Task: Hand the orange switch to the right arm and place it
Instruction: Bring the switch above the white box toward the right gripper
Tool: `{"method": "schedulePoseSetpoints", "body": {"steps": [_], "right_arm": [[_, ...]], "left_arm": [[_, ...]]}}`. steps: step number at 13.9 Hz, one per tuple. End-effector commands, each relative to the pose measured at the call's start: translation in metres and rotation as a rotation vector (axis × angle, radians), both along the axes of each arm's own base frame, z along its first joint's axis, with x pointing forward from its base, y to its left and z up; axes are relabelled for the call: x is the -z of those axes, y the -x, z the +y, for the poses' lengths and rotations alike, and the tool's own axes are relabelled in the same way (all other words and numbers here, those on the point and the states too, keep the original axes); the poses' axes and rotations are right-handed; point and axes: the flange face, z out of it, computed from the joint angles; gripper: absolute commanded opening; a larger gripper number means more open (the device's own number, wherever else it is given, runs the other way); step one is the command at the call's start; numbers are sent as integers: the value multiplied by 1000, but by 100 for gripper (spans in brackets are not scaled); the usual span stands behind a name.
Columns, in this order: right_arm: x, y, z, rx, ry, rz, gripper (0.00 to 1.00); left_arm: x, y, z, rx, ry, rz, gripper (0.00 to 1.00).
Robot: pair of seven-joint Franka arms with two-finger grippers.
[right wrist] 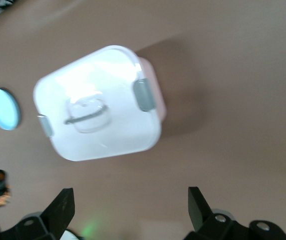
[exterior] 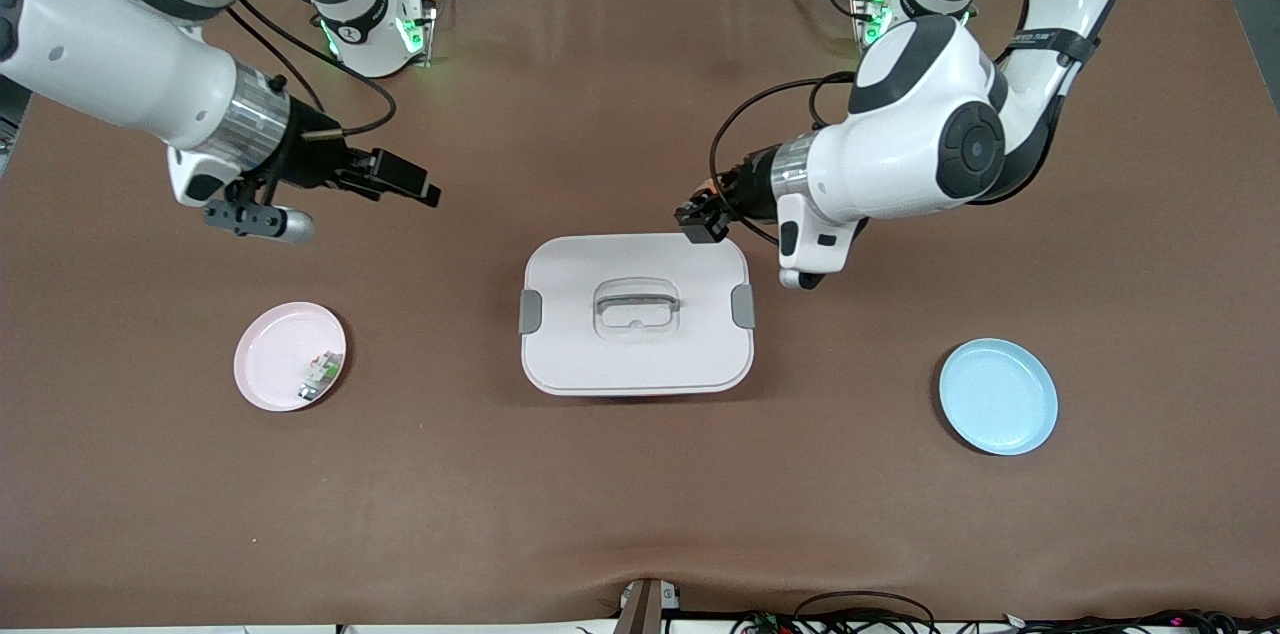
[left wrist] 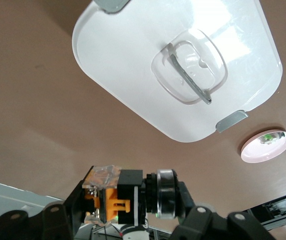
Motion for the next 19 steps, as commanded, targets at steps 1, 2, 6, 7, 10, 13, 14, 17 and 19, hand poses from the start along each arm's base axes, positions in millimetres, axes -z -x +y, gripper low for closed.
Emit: {"method": "schedulePoseSetpoints", "body": {"steps": [1, 2, 6, 7, 10, 13, 14, 17, 19], "right_arm": [[18, 10, 19, 68, -90, -8, 100], [21, 9, 22, 101, -133, -14, 100], [30, 13, 45, 156, -212, -44, 100], [32, 15, 51, 171, -231, -52, 100], [33, 27, 67, 162, -253, -48, 100], [28, 38, 81, 140, -270, -41, 100], [29, 40, 85, 133, -269, -38, 100], [39, 50, 102, 102, -260, -22, 100], [42, 51, 107, 106, -270, -9, 100]], "left_arm": [[-3, 2, -27, -49, 23, 59, 3], [-5, 6, -39, -67, 22, 71, 3], [-5, 9, -54, -210, -1, 143, 3], [-2, 8, -57, -245, -8, 165, 3], [-2, 13, -79, -358, -9, 210, 3], [-1, 13, -83, -399, -9, 226, 3], [-2, 12, -84, -400, -7, 226, 3], [-6, 18, -93, -450, -11, 244, 3], [-12, 15, -92, -474, -3, 251, 3]]}}
